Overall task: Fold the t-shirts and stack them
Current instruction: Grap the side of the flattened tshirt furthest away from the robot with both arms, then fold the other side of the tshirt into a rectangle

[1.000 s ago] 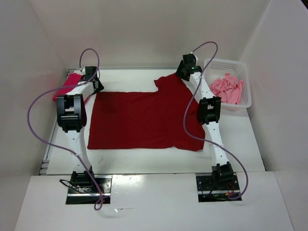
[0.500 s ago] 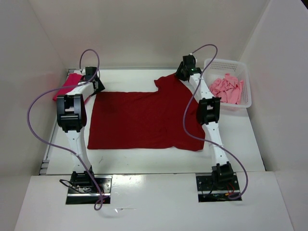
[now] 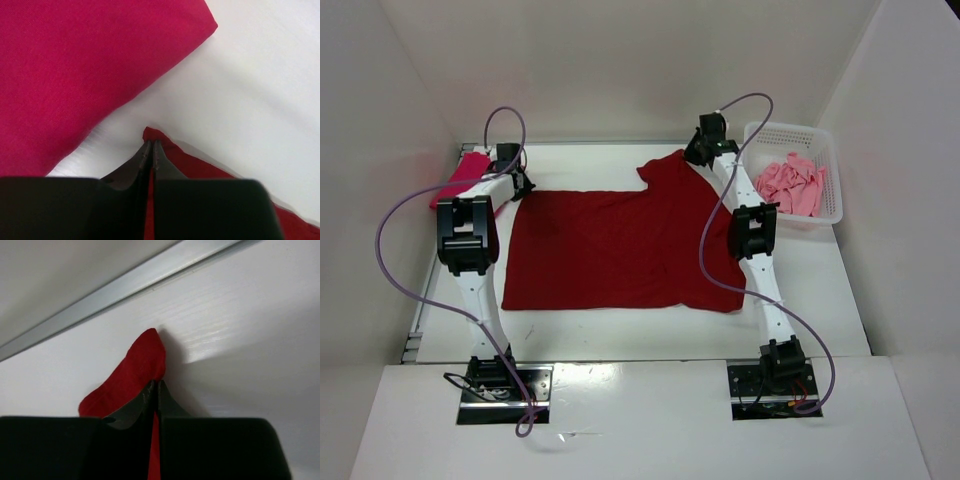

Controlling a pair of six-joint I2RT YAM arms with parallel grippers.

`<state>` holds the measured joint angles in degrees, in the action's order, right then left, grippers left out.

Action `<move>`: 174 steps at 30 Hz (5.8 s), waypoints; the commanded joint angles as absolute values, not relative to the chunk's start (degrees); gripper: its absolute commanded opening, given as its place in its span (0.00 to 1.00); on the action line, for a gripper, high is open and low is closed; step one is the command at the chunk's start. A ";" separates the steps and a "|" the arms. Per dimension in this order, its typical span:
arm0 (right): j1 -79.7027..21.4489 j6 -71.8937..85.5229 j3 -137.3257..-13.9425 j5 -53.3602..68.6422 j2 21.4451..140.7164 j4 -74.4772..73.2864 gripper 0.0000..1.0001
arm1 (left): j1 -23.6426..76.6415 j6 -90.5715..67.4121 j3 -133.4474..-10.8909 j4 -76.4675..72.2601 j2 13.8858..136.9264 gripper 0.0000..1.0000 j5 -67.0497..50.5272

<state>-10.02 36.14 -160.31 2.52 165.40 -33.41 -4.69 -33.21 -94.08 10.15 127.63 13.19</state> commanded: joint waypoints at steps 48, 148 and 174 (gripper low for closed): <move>-17.05 31.73 -169.88 -5.98 146.60 -74.87 0.01 | -6.50 -36.12 -72.51 4.83 99.93 0.00 8.09; -7.47 42.36 -65.83 -1.14 103.10 -13.18 0.40 | -8.35 -38.41 -51.77 6.33 81.12 0.00 2.02; -10.28 42.28 -69.61 -3.68 103.80 -14.67 0.15 | -8.35 -38.41 -52.29 5.27 82.18 0.00 2.02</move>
<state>-9.54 42.76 -67.16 -0.49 106.32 -13.74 -8.03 -37.95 -51.11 7.84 81.73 2.59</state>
